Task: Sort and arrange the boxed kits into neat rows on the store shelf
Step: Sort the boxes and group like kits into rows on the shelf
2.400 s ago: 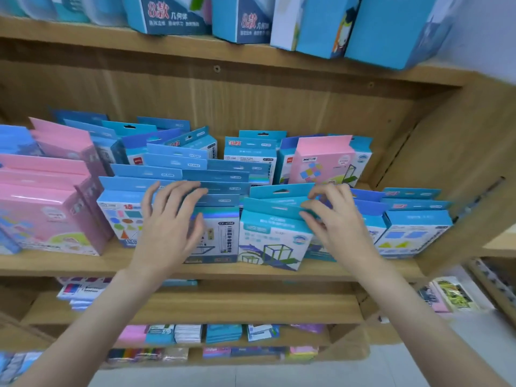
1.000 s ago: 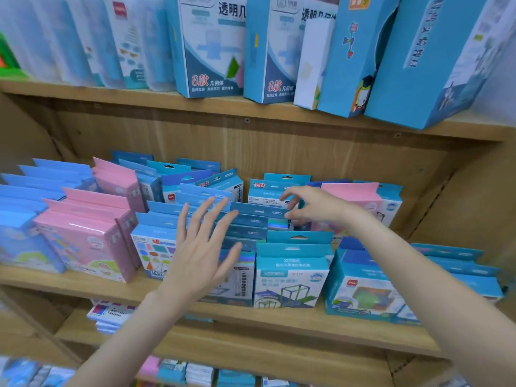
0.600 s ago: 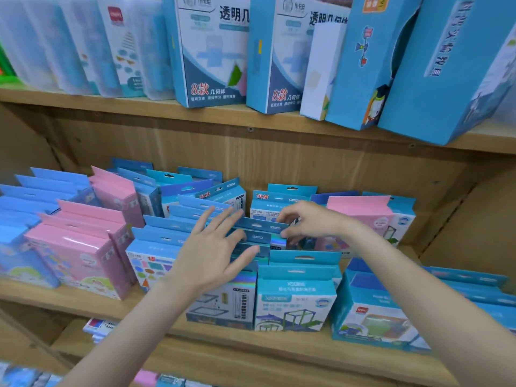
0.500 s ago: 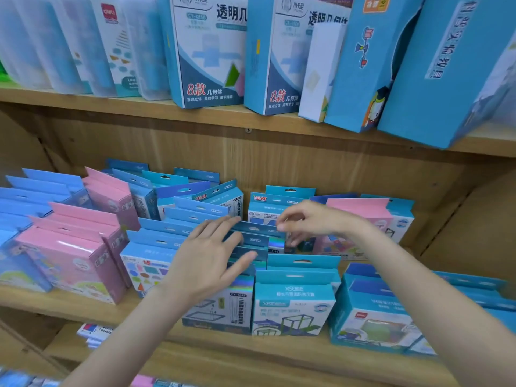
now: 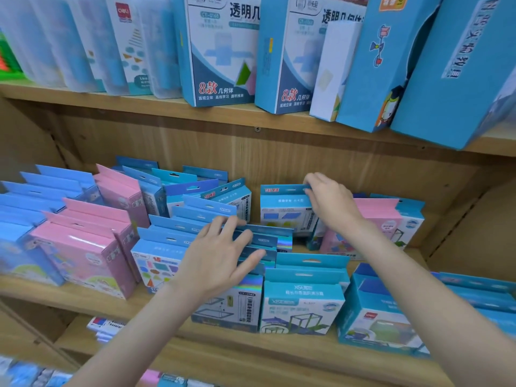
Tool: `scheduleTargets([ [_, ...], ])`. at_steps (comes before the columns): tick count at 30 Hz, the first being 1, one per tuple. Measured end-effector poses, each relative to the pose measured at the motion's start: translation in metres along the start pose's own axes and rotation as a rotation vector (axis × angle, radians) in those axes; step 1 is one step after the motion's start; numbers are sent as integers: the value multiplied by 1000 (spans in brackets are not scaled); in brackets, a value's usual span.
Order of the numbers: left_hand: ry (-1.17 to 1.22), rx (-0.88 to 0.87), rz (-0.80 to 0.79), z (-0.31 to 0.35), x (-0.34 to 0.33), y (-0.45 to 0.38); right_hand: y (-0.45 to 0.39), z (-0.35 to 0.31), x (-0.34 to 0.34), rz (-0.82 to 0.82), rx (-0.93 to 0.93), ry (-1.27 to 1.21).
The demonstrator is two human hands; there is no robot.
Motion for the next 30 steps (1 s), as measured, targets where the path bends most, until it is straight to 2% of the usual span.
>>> scheduleTargets([
  [5,47,-25,14,-2,2,-4,28,-8,42,269,7,-53],
  [11,30,-2,418,1,15,14,59,-16,73,464,-46,-249],
  [16,34,99,528,-21,24,47,68,-33,82,535,-50,-375],
  [20,52,208,458,-56,24,85,68,-57,88,523,-39,-501],
  [23,11,260,377,-87,24,112,66,-83,92,425,-28,-678],
  [27,-59,227,210,-124,25,126,61,-122,87,279,6,-837],
  [30,-30,184,185,-142,26,122,61,-149,80,143,16,-856],
])
Point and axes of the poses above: each hand's wrist, its own y-axis away from the middle knuckle, its own x-axis out of the back of the hand, z = x × y, the point moved 1 cm from there along -y, towards the middle knuckle, and after that the axes turned 2 degrees about -x, right-handed, at the moved point
